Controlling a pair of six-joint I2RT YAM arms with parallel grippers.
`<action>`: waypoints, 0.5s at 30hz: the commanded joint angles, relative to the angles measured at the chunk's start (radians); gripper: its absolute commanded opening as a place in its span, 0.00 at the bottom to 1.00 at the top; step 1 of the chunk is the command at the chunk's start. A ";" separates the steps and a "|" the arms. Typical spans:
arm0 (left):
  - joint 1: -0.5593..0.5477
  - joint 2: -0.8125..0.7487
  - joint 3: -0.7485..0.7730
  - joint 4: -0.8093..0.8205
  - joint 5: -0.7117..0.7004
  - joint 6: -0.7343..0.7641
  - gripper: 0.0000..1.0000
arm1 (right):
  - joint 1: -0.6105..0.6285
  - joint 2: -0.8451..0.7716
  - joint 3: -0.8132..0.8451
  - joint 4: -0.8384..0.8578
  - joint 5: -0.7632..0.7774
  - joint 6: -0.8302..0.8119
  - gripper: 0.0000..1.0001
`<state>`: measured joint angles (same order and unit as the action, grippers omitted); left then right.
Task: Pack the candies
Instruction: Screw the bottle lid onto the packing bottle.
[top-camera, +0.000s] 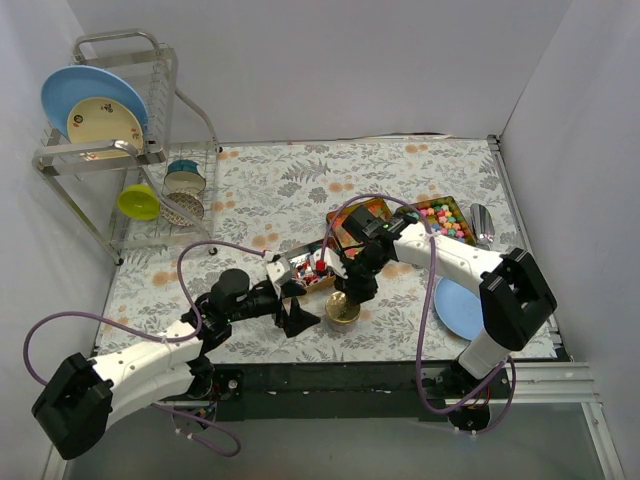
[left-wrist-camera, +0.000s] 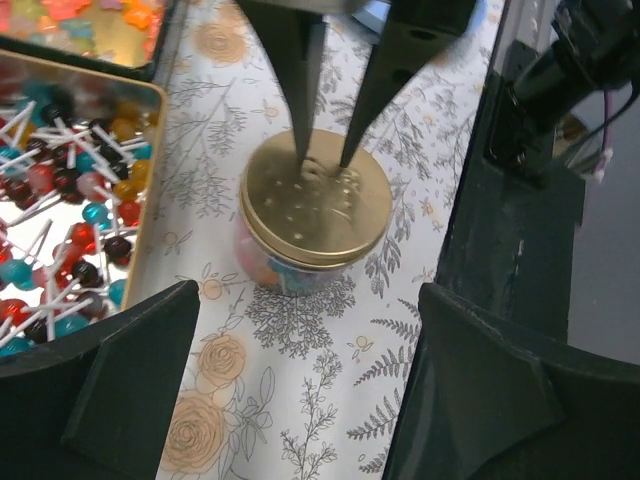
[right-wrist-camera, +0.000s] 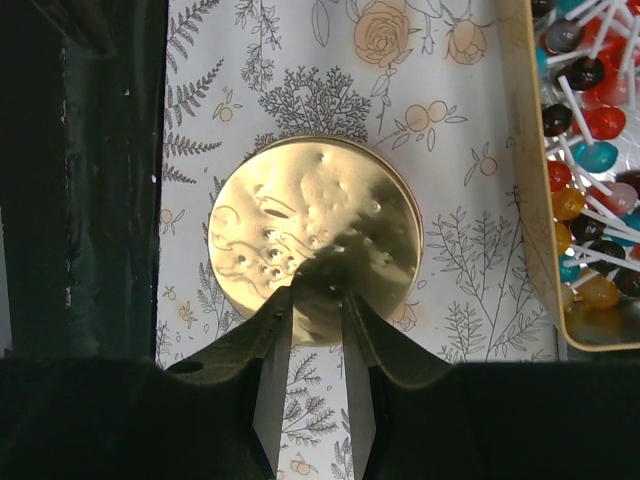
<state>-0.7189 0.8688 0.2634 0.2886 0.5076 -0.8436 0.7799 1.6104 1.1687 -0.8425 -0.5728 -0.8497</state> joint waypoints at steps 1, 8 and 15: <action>-0.099 0.019 -0.044 0.165 -0.058 0.181 0.92 | 0.038 0.002 -0.004 -0.003 -0.001 -0.052 0.34; -0.286 0.105 -0.096 0.283 -0.206 0.230 0.93 | 0.107 -0.020 -0.049 0.039 0.050 -0.040 0.34; -0.310 0.238 -0.153 0.460 -0.346 0.264 0.93 | 0.114 -0.037 -0.129 0.143 0.040 0.052 0.33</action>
<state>-1.0222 1.0489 0.1368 0.6041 0.2836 -0.6220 0.8871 1.5707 1.1030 -0.7467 -0.5549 -0.8604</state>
